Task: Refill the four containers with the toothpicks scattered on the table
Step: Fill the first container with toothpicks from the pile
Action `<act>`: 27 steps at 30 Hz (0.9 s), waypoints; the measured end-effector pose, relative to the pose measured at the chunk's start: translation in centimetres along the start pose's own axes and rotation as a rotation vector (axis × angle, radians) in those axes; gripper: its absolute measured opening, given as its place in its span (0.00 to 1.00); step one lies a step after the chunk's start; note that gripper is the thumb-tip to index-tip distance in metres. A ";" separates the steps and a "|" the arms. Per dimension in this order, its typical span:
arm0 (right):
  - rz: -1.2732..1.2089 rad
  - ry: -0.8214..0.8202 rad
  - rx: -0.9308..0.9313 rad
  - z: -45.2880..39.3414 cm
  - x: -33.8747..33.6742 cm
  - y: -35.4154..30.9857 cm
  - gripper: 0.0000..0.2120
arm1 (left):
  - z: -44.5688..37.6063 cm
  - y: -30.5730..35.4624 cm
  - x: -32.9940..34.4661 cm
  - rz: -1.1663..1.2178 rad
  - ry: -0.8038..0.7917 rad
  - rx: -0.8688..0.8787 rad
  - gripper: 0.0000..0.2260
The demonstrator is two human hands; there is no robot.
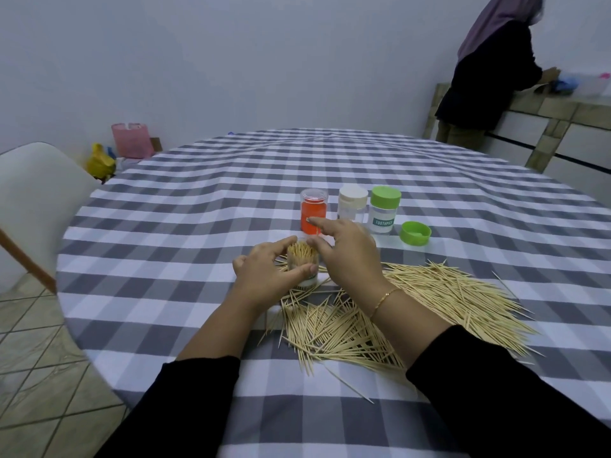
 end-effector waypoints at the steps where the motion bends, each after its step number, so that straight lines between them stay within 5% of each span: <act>1: 0.032 -0.001 -0.018 0.1 0.0 -0.1 0.17 | 0.0 0.0 0.0 -0.002 0.000 0.002 0.30; 9: 0.287 -0.091 -0.232 1.2 0.2 -1.3 0.18 | 0.1 0.5 -0.2 -0.037 0.007 0.013 0.30; 14: 0.289 -0.205 -0.133 0.6 -0.7 2.1 0.19 | 0.6 1.3 -0.5 0.004 0.045 0.016 0.30; 19: 0.494 -0.493 0.012 1.1 -0.1 7.6 0.18 | 1.1 2.1 0.3 0.039 0.044 0.001 0.29; 27: 0.588 -0.664 0.026 2.4 0.0 8.6 0.21 | 1.3 3.5 1.9 0.002 -0.010 0.006 0.29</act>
Point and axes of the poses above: each hand's wrist, its own z-axis away from the middle knuckle, its own x-axis out of the palm, y = z × x, the point moved 9 cm from there along -z, towards the middle knuckle, and after that the axes turned 9 degrees about z, right-handed, at the moved point
